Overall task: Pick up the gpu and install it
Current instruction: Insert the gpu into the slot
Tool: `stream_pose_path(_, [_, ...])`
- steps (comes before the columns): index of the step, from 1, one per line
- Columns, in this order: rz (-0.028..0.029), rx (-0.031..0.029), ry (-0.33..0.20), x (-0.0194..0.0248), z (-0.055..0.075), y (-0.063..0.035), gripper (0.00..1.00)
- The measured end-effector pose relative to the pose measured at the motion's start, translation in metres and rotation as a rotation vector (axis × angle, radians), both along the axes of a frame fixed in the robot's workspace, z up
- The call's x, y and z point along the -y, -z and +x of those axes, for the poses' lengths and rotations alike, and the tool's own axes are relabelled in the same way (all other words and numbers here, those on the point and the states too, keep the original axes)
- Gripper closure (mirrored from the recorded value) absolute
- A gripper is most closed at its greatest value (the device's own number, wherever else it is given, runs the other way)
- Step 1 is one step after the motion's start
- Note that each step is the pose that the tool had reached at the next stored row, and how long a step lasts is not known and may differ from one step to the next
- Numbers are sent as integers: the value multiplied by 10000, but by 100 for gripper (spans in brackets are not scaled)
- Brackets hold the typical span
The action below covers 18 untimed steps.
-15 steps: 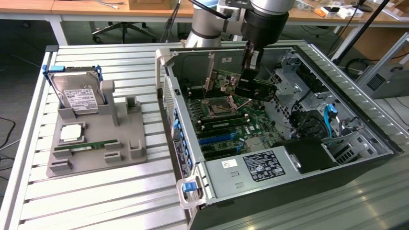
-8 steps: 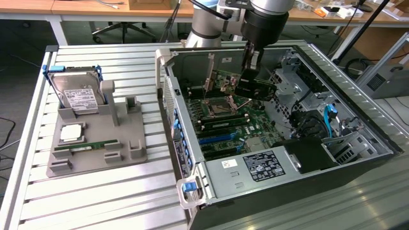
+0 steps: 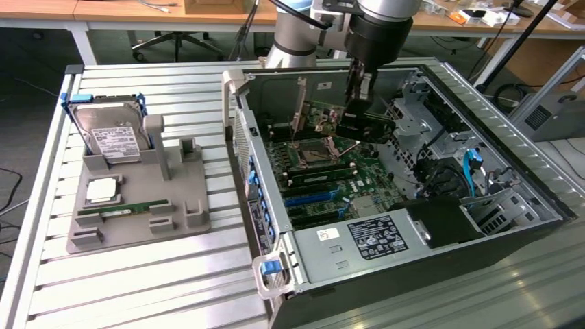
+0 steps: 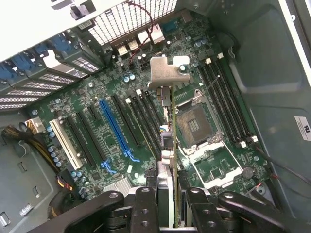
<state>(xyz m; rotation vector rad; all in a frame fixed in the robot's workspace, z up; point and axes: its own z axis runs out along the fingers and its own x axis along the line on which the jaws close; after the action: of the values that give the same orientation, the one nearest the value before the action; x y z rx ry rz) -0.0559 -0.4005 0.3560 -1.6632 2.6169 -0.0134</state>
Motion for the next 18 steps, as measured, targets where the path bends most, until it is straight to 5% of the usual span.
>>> stream_pose_path(18, [-3,0,-568,0,0,5,73])
